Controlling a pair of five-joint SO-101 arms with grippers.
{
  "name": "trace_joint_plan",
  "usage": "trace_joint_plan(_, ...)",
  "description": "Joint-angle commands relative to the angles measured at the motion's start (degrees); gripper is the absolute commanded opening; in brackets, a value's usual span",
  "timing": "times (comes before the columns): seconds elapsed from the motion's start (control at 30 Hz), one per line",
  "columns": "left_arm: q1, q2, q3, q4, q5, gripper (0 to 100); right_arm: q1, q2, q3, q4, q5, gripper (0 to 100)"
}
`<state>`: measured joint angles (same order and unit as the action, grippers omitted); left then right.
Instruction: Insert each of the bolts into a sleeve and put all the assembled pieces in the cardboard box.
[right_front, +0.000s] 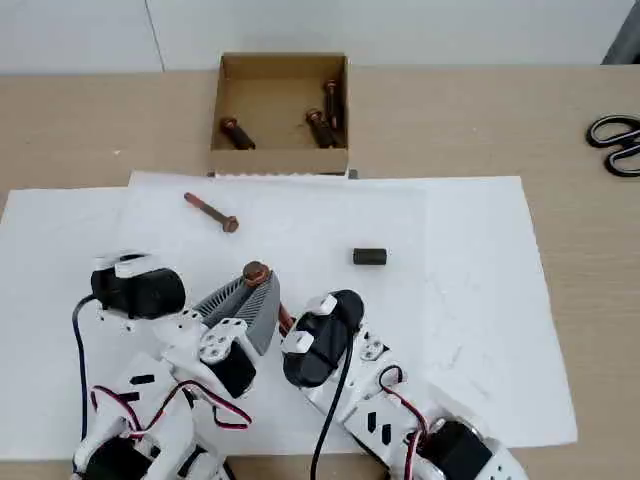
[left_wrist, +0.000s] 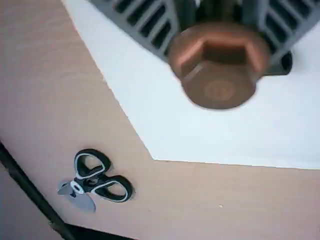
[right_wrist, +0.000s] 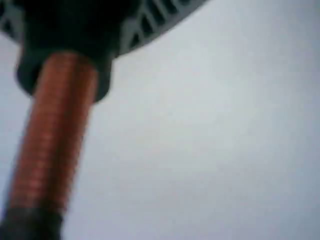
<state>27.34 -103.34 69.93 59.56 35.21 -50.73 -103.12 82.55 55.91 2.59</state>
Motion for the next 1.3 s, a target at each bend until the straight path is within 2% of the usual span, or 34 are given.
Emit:
trace_joint_plan(0.0, -1.76, -0.09, -0.48, -0.70, -1.93, 0, -0.22, -0.40, -0.62, -1.36, 0.70, 0.2)
trace_joint_plan(0.1, -4.66, -0.09, -0.48, -1.85, -1.93, 0, -0.22, -0.40, -0.62, -1.45, 0.70, 0.2)
trace_joint_plan(0.6, -4.57, 0.00, -0.66, -1.76, -0.18, 0, -0.22, -0.40, -0.62, -1.45, 0.70, 0.2)
trace_joint_plan(0.8, -0.44, 0.00, -0.66, -1.85, 0.88, 0, -0.22, -0.40, -0.62, -1.45, 0.70, 0.2)
trace_joint_plan(1.27, -0.44, -0.09, 2.77, -1.76, 0.88, 0, -0.22, -0.48, -1.23, -1.45, 0.70, 0.2)
